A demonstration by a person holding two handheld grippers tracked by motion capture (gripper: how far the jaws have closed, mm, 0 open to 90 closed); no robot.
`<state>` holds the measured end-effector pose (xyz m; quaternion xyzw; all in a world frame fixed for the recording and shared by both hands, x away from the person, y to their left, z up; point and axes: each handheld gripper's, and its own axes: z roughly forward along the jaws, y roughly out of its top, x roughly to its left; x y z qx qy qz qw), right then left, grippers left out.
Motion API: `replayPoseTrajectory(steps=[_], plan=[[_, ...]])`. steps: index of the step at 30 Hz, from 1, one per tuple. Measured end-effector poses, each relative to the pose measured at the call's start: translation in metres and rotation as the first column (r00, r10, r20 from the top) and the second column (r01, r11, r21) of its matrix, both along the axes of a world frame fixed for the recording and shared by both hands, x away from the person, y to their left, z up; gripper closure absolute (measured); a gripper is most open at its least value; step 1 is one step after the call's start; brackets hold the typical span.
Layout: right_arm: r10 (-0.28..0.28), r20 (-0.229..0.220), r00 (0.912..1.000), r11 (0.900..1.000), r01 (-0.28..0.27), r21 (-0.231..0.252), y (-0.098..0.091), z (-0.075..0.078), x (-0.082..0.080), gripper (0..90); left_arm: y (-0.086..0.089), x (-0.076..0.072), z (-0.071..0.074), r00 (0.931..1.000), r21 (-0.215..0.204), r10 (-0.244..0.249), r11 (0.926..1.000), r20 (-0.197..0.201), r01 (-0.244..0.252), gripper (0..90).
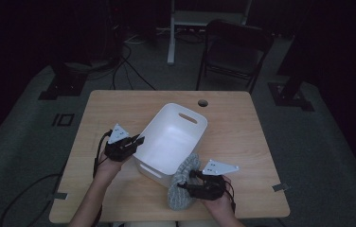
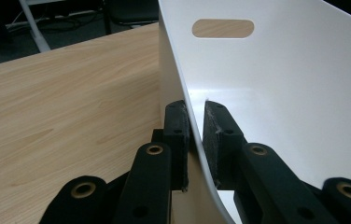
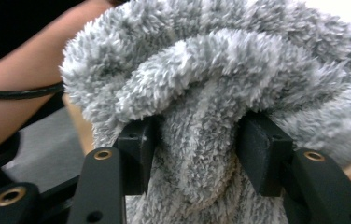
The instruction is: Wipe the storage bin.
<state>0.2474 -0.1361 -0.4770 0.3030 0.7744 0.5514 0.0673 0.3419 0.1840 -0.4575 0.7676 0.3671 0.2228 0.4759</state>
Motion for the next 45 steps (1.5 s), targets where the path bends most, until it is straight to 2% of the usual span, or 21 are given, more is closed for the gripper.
replayPoseTrajectory(steps=[3, 7, 11, 16, 19, 22, 24, 26, 27, 28, 29, 32, 35, 38, 39, 40, 43, 44, 45], plan=[[-0.061, 0.032, 0.9977, 0.9972, 0.062, -0.042, 0.008, -0.003, -0.003, 41.5, 0.0, 0.0, 0.0, 1.0, 0.0, -0.001, 1.0, -0.002, 0.001, 80.1], [-0.101, 0.009, 0.9949, 0.9929, 0.101, -0.064, 0.011, -0.011, 0.001, 39.2, 0.0, -0.001, 0.0, 1.0, 0.003, -0.005, 1.0, -0.002, 0.005, 80.1], [-0.081, -0.036, 0.996, 0.9941, 0.078, -0.075, 0.007, -0.024, 0.011, 38.5, -0.001, -0.001, 0.0, 1.0, 0.002, -0.004, 1.0, -0.002, 0.004, 80.1], [-0.06, -0.059, 0.9965, 0.9898, 0.051, -0.133, 0.006, -0.043, 0.02, 37.8, -0.001, 0.0, 0.0, 1.0, 0.002, -0.002, 1.0, -0.002, 0.002, 80.0], [-0.049, -0.081, 0.9955, 0.9837, 0.034, -0.176, 0.007, -0.055, 0.026, 36.5, -0.001, 0.0, 0.0, 1.0, 0.002, -0.001, 1.0, -0.002, 0.001, 80.0], [-0.036, -0.084, 0.9958, 0.979, 0.018, -0.203, 0.007, -0.066, 0.03, 36.5, -0.001, 0.001, 0.0, 1.0, -0.001, -0.001, 1.0, -0.005, 0.001, 79.9], [-0.034, -0.068, 0.9971, 0.9762, 0.018, -0.216, 0.007, -0.068, 0.03, 36.8, -0.001, 0.001, 0.0, 1.0, 0.003, -0.004, 1.0, -0.004, 0.004, 79.8], [-0.036, -0.052, 0.998, 0.9723, 0.023, -0.233, 0.008, -0.069, 0.029, 38.4, -0.001, 0.002, 0.0, 1.0, 0.001, -0.004, 1.0, -0.004, 0.004, 79.8], [-0.033, -0.061, 0.9976, 0.9707, 0.018, -0.24, 0.008, -0.069, 0.03, 42.1, 0.0, 0.002, 0.0, 1.0, 0.001, -0.004, 1.0, -0.004, 0.004, 79.7], [-0.029, -0.08, 0.9964, 0.9698, 0.009, -0.244, 0.008, -0.069, 0.031, 49.0, 0.0, 0.002, 0.0, 1.0, 0.0, -0.005, 1.0, -0.005, 0.005, 79.8], [-0.024, -0.11, 0.9937, 0.9702, -0.003, -0.242, 0.006, -0.067, 0.033, 59.8, 0.0, 0.002, 0.0, 1.0, 0.002, -0.006, 1.0, -0.004, 0.006, 79.8], [-0.021, -0.15, 0.9885, 0.9713, -0.016, -0.238, 0.0, -0.058, 0.037, 63.5, -0.002, 0.003, 0.0, 0.9999, 0.003, -0.013, 0.9999, -0.001, 0.013, 79.8], [-0.023, -0.108, 0.9939, 0.973, -0.003, -0.231, -0.005, -0.041, 0.036, 63.3, -0.002, 0.003, 0.0, 0.9999, 0.003, -0.016, 0.9999, -0.001, 0.016, 79.7], [-0.024, -0.015, 0.9996, 0.9842, 0.021, -0.176, -0.011, -0.017, 0.028, 59.8, -0.002, 0.003, 0.0, 0.9999, -0.001, -0.013, 0.9999, -0.002, 0.013, 79.7], [-0.024, -0.015, 0.9996, 0.9842, 0.021, -0.176, -0.011, -0.017, 0.028, 59.8, -0.002, 0.003, 0.0, 0.9999, -0.001, -0.013, 0.9999, -0.002, 0.013, 79.7], [-0.019, 0.061, 0.998, 0.9939, 0.025, -0.107, -0.016, 0.0, 0.023, 53.1, -0.003, 0.003, 0.0, 0.9997, -0.002, -0.023, 0.9997, -0.001, 0.023, 79.8], [-0.009, 0.126, 0.992, 0.9901, 0.026, -0.138, -0.015, 0.002, 0.025, 48.3, -0.003, 0.002, 0.0, 0.9996, 0.003, -0.028, 0.9996, -0.004, 0.028, 79.9], [-0.009, 0.134, 0.9909, 0.9901, 0.028, -0.138, -0.015, -0.001, 0.027, 46.4, -0.003, 0.002, 0.0, 0.9996, 0.004, -0.027, 0.9996, -0.007, 0.027, 79.9], [-0.017, 0.125, 0.9921, 0.9908, 0.033, -0.131, -0.016, -0.005, 0.029, 44.9, -0.003, 0.002, 0.0, 0.9996, 0.006, -0.028, 0.9996, -0.007, 0.028, 79.9]])
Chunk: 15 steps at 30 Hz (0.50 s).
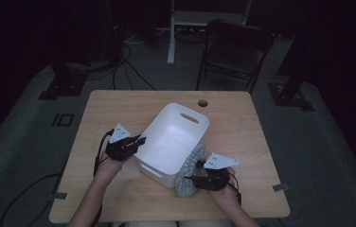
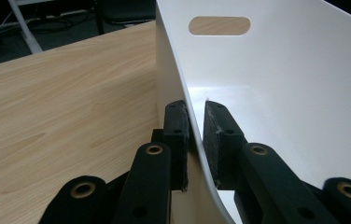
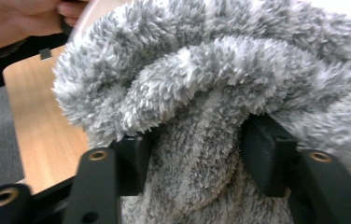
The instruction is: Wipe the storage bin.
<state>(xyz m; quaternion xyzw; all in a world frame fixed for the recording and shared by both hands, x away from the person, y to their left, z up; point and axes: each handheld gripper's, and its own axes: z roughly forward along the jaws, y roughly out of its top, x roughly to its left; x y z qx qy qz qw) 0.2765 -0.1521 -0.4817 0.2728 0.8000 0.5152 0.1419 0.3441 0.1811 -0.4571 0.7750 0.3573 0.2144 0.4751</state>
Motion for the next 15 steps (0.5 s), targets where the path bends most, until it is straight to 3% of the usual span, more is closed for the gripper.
replayPoseTrajectory(steps=[3, 4, 5, 11, 15], plan=[[-0.015, -0.065, 0.9978, 0.9998, 0.014, -0.015, -0.002, -0.014, 0.01, 44.0, 0.0, 0.0, 0.0, 1.0, 0.004, -0.002, 1.0, -0.005, 0.002, 79.9], [-0.015, -0.065, 0.9978, 0.9998, 0.014, -0.015, -0.002, -0.014, 0.01, 44.0, 0.0, 0.0, 0.0, 1.0, 0.004, -0.002, 1.0, -0.005, 0.002, 79.9], [-0.012, -0.107, 0.9941, 0.9999, 0.011, -0.013, -0.005, -0.024, 0.017, 44.1, 0.0, 0.0, 0.0, 1.0, 0.002, -0.002, 1.0, -0.007, 0.002, 79.9], [-0.027, -0.197, 0.9801, 0.9976, 0.014, -0.067, -0.009, -0.055, 0.037, 39.5, 0.0, 0.0, 0.0, 1.0, -0.002, 0.004, 1.0, -0.007, -0.004, 79.7], [0.012, -0.25, 0.9681, 0.9999, -0.015, -0.008, -0.015, -0.069, 0.046, 38.1, 0.0, 0.0, 0.0, 1.0, -0.007, 0.004, 1.0, -0.006, -0.004, 79.0]])
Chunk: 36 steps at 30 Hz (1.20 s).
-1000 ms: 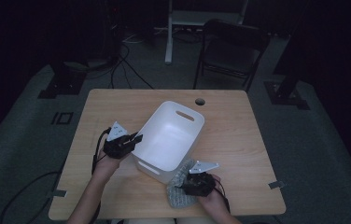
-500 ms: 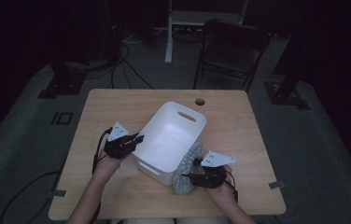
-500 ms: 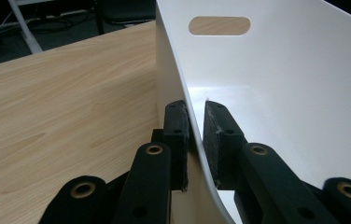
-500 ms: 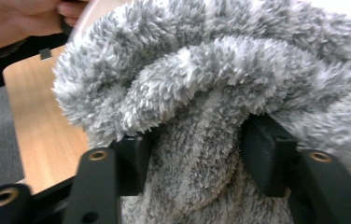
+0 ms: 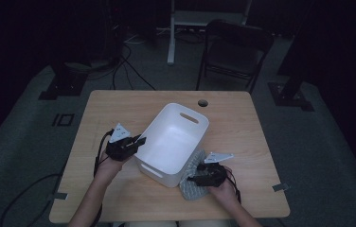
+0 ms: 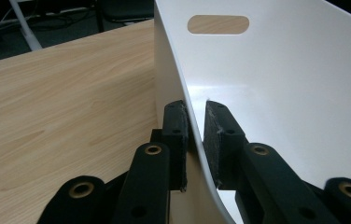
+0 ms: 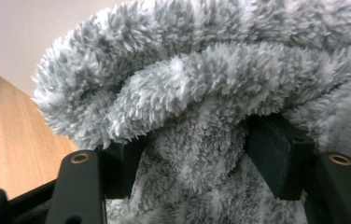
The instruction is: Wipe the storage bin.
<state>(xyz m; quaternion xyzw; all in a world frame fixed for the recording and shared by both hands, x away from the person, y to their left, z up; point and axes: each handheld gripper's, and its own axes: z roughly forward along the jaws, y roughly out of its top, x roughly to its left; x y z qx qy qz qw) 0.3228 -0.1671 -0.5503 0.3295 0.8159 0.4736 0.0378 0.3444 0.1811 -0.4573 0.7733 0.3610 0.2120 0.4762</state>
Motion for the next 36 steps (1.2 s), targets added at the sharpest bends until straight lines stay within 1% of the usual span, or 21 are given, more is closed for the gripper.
replayPoseTrajectory(steps=[1, 4, 5, 7, 10, 12, 14, 15, 17, 18, 20, 21, 22, 23, 24, 27, 30, 31, 32, 36], plan=[[0.0, 0.0, 1.0, 1.0, 0.0, 0.0, 0.0, 0.0, 0.0, 38.1, 0.0, 0.0, 0.0, 1.0, 0.0, 0.0, 1.0, 0.0, 0.0, 79.0], [0.017, 0.041, 0.999, 0.9978, -0.014, -0.065, 0.004, 0.008, -0.002, 40.8, -0.001, 0.0, 0.0, 1.0, 0.007, 0.006, 1.0, 0.001, -0.006, 79.1], [0.021, 0.049, 0.9986, 0.9971, -0.017, -0.074, 0.004, 0.01, -0.003, 41.1, -0.001, 0.0, 0.0, 1.0, 0.007, 0.007, 0.9999, 0.001, -0.007, 79.2], [0.02, 0.059, 0.998, 0.9971, -0.016, -0.074, 0.004, 0.014, -0.004, 41.1, -0.001, 0.0, 0.0, 0.9999, 0.006, 0.013, 0.9999, 0.007, -0.013, 79.3], [0.014, 0.109, 0.994, 0.9982, -0.008, -0.06, 0.002, 0.026, -0.008, 41.0, -0.001, 0.0, 0.0, 0.9999, 0.003, 0.013, 0.9999, 0.01, -0.013, 79.2], [0.01, 0.16, 0.987, 0.9996, -0.006, -0.026, -0.001, 0.037, -0.012, 41.0, -0.001, 0.0, 0.0, 0.9999, 0.005, 0.01, 0.9999, 0.011, -0.01, 79.2], [0.003, 0.228, 0.9736, 0.9996, -0.009, 0.027, -0.005, 0.051, -0.016, 40.9, -0.001, -0.001, 0.0, 0.9999, 0.006, 0.008, 0.9999, 0.012, -0.008, 79.2], [0.003, 0.246, 0.9694, 0.9991, -0.013, 0.039, -0.006, 0.055, -0.017, 40.6, -0.001, 0.0, 0.0, 0.9999, 0.004, 0.007, 1.0, 0.01, -0.007, 79.2], [0.001, 0.295, 0.9556, 0.998, -0.019, 0.06, -0.007, 0.062, -0.018, 39.5, -0.001, 0.0, 0.0, 0.9999, 0.005, 0.007, 1.0, 0.009, -0.007, 79.3], [0.006, 0.301, 0.9537, 0.9979, -0.025, 0.06, -0.007, 0.062, -0.017, 38.6, -0.001, 0.0, 0.0, 1.0, 0.005, 0.005, 1.0, 0.009, -0.005, 79.3], [0.006, 0.302, 0.9531, 0.996, -0.032, 0.084, -0.008, 0.058, -0.015, 36.1, -0.001, 0.0, 0.0, 1.0, 0.006, 0.001, 1.0, 0.009, -0.001, 79.4], [0.001, 0.295, 0.9555, 0.9953, -0.029, 0.093, -0.008, 0.056, -0.013, 34.5, -0.001, 0.0, 0.0, 1.0, 0.006, 0.0, 1.0, 0.008, -0.001, 79.5], [0.0, 0.281, 0.9598, 0.9953, -0.027, 0.093, -0.007, 0.053, -0.012, 34.1, -0.001, 0.0, 0.0, 1.0, 0.006, -0.001, 1.0, 0.007, 0.001, 79.6], [0.002, 0.275, 0.9614, 0.9956, -0.028, 0.09, -0.007, 0.051, -0.011, 34.2, -0.001, 0.0, 0.0, 1.0, 0.011, -0.005, 0.9999, 0.008, 0.005, 79.7], [0.002, 0.278, 0.9607, 0.9959, -0.027, 0.086, -0.007, 0.05, -0.011, 34.3, -0.001, 0.0, 0.0, 1.0, 0.011, -0.004, 0.9999, 0.007, 0.004, 79.7], [0.005, 0.26, 0.9655, 0.9985, -0.02, 0.052, -0.007, 0.045, -0.008, 34.3, -0.001, -0.001, 0.0, 1.0, 0.012, -0.005, 0.9999, 0.007, 0.005, 79.7], [0.011, 0.223, 0.9749, 0.9997, -0.015, 0.017, -0.007, 0.037, -0.003, 34.9, -0.001, -0.001, 0.0, 1.0, 0.013, -0.005, 0.9999, 0.007, 0.005, 79.7], [0.015, 0.219, 0.9756, 0.9999, -0.016, 0.004, -0.007, 0.035, -0.002, 35.4, -0.001, -0.001, 0.0, 1.0, 0.012, -0.005, 0.9999, 0.007, 0.004, 79.7], [0.017, 0.205, 0.9786, 0.9998, -0.014, -0.013, -0.007, 0.031, 0.0, 35.4, -0.001, -0.001, 0.0, 1.0, 0.013, -0.005, 0.9999, 0.008, 0.005, 79.7], [0.022, 0.147, 0.989, 0.9991, -0.016, -0.04, -0.008, 0.018, 0.007, 35.2, -0.001, -0.001, 0.0, 1.0, 0.01, -0.002, 0.9999, 0.007, 0.002, 79.6]])
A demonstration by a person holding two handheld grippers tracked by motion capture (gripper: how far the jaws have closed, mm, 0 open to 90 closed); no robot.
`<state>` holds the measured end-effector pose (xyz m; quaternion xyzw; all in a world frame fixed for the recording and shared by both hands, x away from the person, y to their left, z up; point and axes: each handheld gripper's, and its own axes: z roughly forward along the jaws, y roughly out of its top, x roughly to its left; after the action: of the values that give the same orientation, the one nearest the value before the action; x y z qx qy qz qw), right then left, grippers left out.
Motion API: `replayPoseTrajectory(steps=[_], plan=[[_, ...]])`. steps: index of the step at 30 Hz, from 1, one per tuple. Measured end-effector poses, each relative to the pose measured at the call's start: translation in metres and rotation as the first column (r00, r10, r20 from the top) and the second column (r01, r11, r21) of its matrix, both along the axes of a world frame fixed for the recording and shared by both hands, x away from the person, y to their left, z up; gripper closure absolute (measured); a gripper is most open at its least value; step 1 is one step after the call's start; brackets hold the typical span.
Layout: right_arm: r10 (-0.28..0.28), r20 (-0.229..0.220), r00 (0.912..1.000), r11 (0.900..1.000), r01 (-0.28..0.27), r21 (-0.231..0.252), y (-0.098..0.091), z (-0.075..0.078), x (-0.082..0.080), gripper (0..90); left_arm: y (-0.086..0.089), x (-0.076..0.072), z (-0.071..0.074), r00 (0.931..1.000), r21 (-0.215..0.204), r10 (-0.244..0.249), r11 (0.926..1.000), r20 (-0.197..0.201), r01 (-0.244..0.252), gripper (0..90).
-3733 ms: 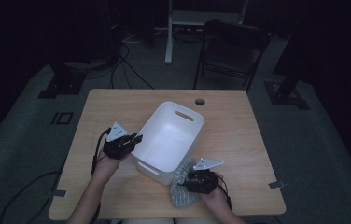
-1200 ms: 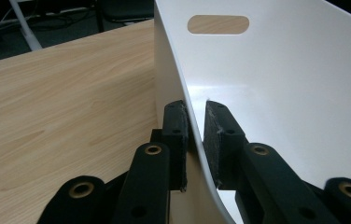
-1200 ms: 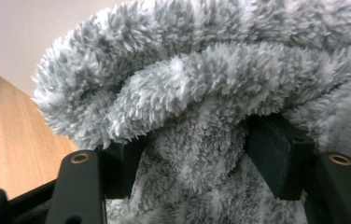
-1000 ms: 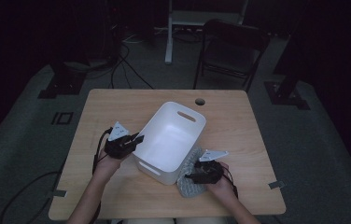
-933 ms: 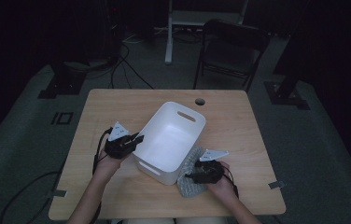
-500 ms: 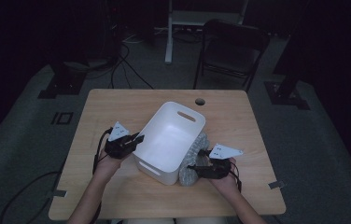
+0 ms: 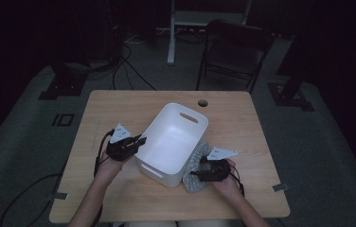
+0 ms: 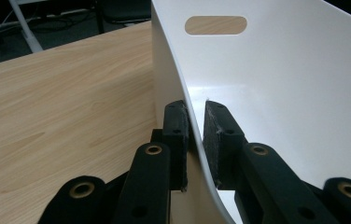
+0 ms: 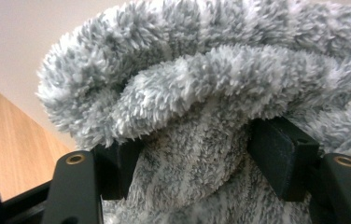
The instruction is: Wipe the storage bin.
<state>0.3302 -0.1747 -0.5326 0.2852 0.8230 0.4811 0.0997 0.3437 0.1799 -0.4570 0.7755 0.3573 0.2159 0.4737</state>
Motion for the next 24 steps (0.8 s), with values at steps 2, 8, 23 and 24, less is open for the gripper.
replayPoseTrajectory(steps=[2, 8, 23, 24], plan=[[-0.004, -0.025, 0.9997, 0.9996, 0.004, -0.028, 0.001, -0.007, 0.004, 35.2, 0.0, 0.0, 0.0, 1.0, -0.002, 0.001, 1.0, 0.0, -0.001, 79.4], [-0.001, -0.058, 0.9983, 0.9985, -0.002, -0.055, 0.002, -0.012, 0.008, 37.0, 0.0, 0.0, 0.0, 1.0, 0.0, 0.004, 1.0, 0.001, -0.004, 79.3], [-0.076, 0.081, 0.9938, 0.9921, 0.067, 0.106, -0.022, 0.053, 0.009, 49.2, -0.002, 0.001, 0.0, 1.0, 0.005, -0.005, 1.0, 0.005, 0.005, 79.1], [-0.075, 0.093, 0.9928, 0.9932, 0.066, 0.096, -0.022, 0.054, 0.01, 49.7, -0.002, 0.001, 0.0, 1.0, 0.007, -0.005, 1.0, 0.005, 0.005, 79.1]])
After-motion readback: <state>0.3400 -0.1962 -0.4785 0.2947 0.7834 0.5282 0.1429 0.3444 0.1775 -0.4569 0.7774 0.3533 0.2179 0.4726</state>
